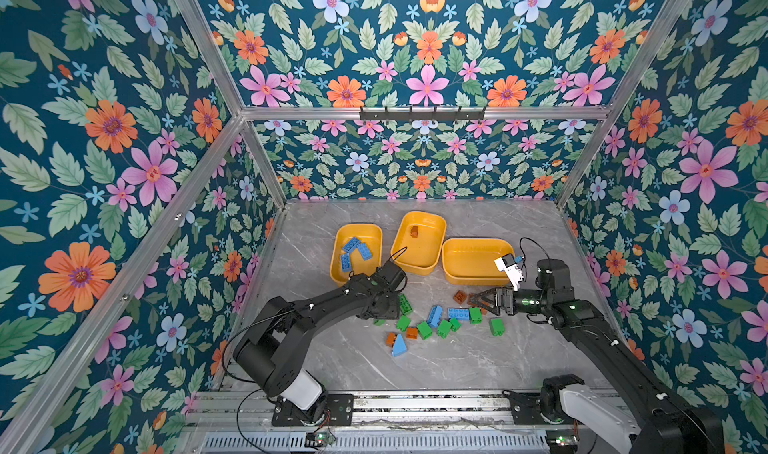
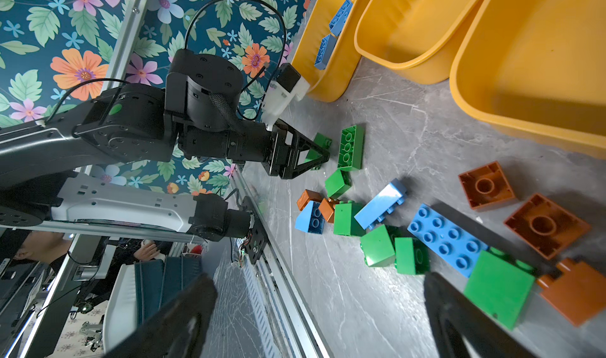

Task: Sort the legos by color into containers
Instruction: 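Lower left gripper onto the pile and grasp a green 2x4 brick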

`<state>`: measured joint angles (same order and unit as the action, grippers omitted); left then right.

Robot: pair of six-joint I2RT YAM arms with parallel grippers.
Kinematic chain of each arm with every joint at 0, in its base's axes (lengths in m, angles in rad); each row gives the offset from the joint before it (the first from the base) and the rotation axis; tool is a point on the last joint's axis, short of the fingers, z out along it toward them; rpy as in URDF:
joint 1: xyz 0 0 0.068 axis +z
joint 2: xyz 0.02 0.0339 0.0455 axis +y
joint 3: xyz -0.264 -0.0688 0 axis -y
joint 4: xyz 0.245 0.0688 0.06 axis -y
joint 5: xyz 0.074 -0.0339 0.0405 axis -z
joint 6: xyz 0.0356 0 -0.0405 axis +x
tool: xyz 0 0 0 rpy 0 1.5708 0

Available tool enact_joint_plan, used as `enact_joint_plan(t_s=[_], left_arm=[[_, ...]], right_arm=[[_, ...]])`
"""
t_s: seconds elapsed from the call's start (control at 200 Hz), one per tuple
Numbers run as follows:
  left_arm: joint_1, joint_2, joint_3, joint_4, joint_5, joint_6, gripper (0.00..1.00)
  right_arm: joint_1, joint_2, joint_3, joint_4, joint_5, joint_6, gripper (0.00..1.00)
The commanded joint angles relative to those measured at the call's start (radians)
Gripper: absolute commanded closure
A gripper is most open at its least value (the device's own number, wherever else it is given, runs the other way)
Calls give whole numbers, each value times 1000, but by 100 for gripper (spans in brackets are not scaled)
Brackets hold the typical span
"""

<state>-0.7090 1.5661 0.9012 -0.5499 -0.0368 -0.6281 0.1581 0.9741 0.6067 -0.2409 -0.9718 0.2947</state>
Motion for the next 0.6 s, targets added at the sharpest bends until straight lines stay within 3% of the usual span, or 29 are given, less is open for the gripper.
enact_joint_plan(t_s=[0.0, 0.595], left_arm=[[0, 11, 3, -35, -21, 2, 30], [-58, 12, 55, 17, 56, -67, 33]], right_arm=[[0, 0, 0, 8, -18, -4, 1], [0, 9, -9, 19, -22, -3, 1]])
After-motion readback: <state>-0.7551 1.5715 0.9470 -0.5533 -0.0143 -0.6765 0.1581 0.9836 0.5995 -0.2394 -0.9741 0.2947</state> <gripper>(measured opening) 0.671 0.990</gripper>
